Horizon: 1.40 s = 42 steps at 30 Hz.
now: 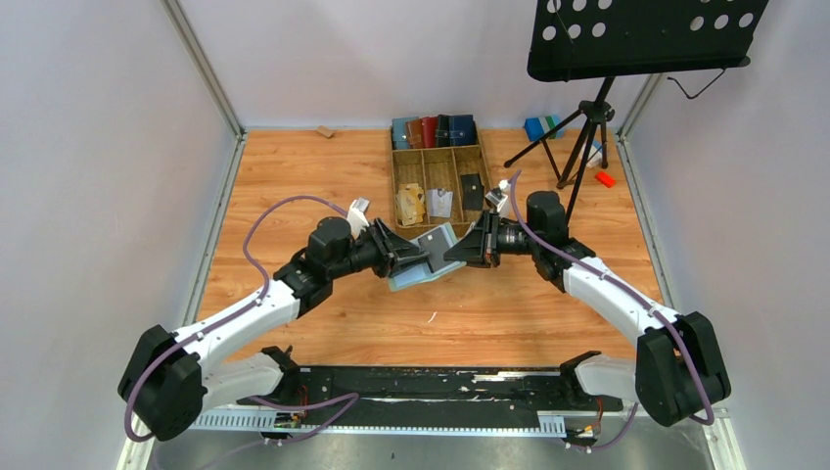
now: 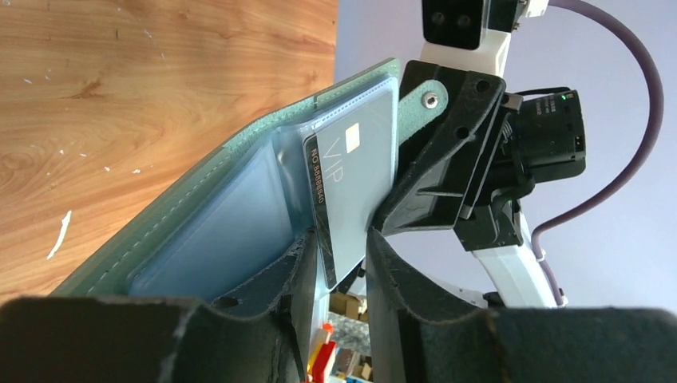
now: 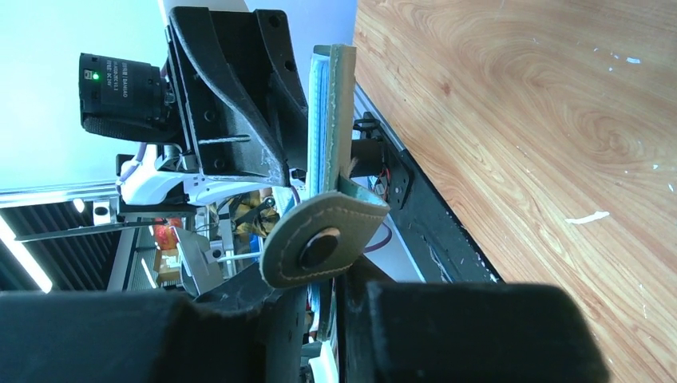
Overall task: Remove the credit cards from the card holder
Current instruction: Remove the credit card from the card holder.
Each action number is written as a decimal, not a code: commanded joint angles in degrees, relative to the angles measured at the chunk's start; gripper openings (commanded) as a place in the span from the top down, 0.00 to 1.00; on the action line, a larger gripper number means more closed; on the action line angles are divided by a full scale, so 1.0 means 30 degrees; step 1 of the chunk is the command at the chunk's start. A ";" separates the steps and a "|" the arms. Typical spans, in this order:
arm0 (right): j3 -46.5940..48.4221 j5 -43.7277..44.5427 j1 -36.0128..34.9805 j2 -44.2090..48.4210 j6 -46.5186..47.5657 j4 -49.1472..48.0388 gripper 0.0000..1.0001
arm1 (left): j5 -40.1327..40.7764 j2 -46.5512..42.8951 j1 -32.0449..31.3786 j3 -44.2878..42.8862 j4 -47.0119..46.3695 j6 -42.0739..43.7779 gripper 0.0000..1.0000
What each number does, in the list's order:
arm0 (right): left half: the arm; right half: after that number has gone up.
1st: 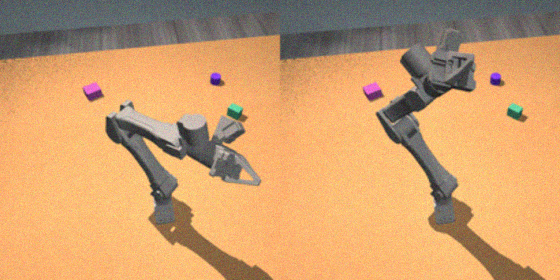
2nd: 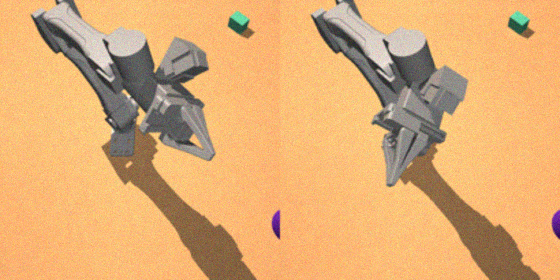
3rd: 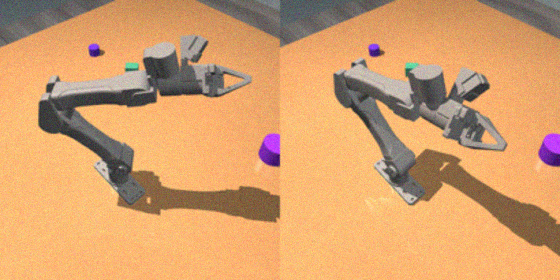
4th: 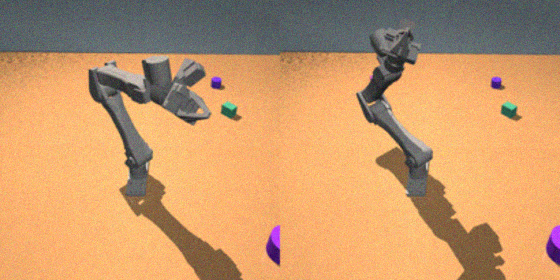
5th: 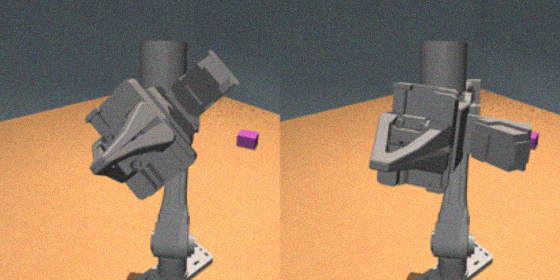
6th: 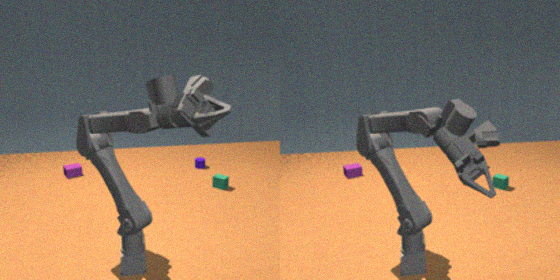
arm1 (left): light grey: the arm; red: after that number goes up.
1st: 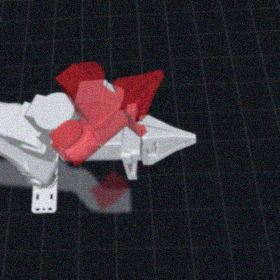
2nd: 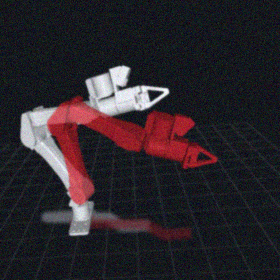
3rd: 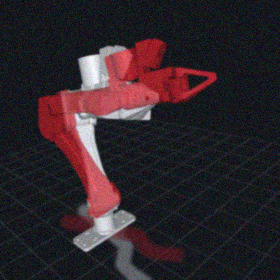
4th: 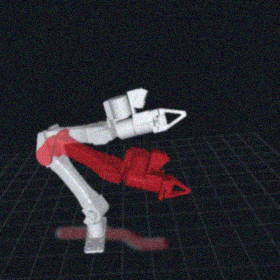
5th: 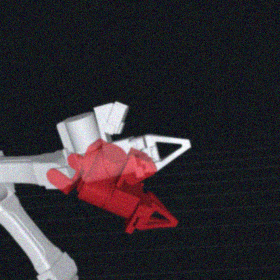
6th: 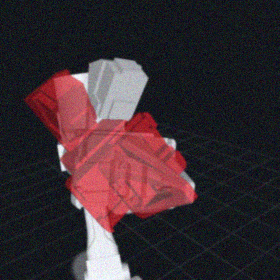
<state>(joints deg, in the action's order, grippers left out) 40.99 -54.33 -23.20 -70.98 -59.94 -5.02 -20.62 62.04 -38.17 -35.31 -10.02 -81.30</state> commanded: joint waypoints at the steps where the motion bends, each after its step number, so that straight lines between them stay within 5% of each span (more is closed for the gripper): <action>1: 0.0686 -0.0895 -0.0171 0.0428 -0.0786 -0.2369 0.83 | -0.0429 0.0486 -0.0073 -0.0470 -0.1301 -0.0015 0.65; 6: 0.0428 -0.1266 -0.0318 0.0350 -0.1647 -0.3826 0.81 | -0.0654 0.1011 -0.0078 -0.0332 -0.2209 -0.0423 0.75; 10: 0.0428 -0.1244 -0.0313 0.0425 -0.1541 -0.3813 0.79 | -0.0177 0.1108 -0.0086 -0.1503 0.2277 0.1185 0.98; 16: 0.0460 -0.1142 -0.0306 0.0445 -0.1210 -0.3411 0.68 | 0.0057 0.1005 -0.0078 -0.1239 0.3426 0.1299 1.00; 24: 0.1073 -0.0658 -0.0279 -0.0116 0.0603 -0.0159 0.98 | -0.0117 0.1040 -0.0079 -0.1072 0.2787 0.1257 1.00; 27: 0.1134 -0.0199 -0.0239 -0.0333 0.1573 0.1331 1.00 | -0.0187 0.1164 -0.0079 -0.1005 0.2784 0.1314 1.00; 32: 0.0531 -0.0276 -0.0011 -0.0440 0.1309 0.0764 1.00 | 0.0034 0.0682 -0.0031 -0.0569 0.2682 0.1186 0.94; 42: -0.0422 -0.0525 0.0440 0.0017 -0.0783 -0.1865 1.00 | 0.0102 -0.0908 0.0207 0.2557 -0.2909 -0.1623 0.60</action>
<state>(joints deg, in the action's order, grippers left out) 40.62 -53.74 -22.46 -72.44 -58.24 -2.70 -20.47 61.01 -37.80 -29.52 -9.37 -82.24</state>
